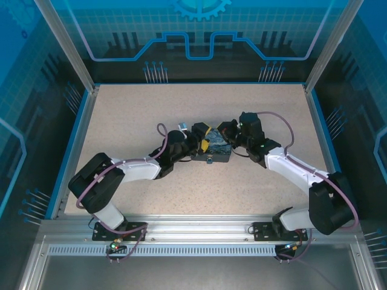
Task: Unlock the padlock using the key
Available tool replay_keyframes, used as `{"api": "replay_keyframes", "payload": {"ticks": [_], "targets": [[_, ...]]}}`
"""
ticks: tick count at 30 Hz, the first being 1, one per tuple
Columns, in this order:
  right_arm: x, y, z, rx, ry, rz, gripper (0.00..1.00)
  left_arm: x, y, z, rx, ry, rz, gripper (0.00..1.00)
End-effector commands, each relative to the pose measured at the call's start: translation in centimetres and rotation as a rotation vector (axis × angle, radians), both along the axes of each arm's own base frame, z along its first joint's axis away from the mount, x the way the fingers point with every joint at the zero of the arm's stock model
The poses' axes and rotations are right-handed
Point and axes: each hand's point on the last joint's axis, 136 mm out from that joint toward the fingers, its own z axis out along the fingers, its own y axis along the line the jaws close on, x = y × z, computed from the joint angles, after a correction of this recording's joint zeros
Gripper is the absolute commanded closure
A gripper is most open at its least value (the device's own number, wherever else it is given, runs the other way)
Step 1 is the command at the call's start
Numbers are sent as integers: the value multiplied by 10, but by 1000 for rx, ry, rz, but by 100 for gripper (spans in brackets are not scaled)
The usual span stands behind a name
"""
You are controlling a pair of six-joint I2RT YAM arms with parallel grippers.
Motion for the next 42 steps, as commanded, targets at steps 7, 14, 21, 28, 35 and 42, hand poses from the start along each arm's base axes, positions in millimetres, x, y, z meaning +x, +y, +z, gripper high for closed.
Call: {"api": "replay_keyframes", "payload": {"ticks": [7, 14, 21, 28, 35, 42], "targets": [[4, 14, 11, 69, -9, 5, 100, 13, -7, 25, -69, -79, 36, 47], [0, 15, 4, 78, 7, 14, 100, 17, -11, 27, -88, -89, 38, 55], [-1, 15, 0, 83, 13, 14, 100, 20, -16, 28, -98, -96, 33, 65], [-2, 16, -5, 84, 25, 17, 100, 20, -17, 29, -99, -101, 33, 75], [-2, 16, -9, 91, 35, 13, 100, 21, -17, 30, -100, -106, 32, 84], [-3, 15, -10, 94, 35, 15, 100, 22, -18, 28, -101, -106, 32, 100]]}}
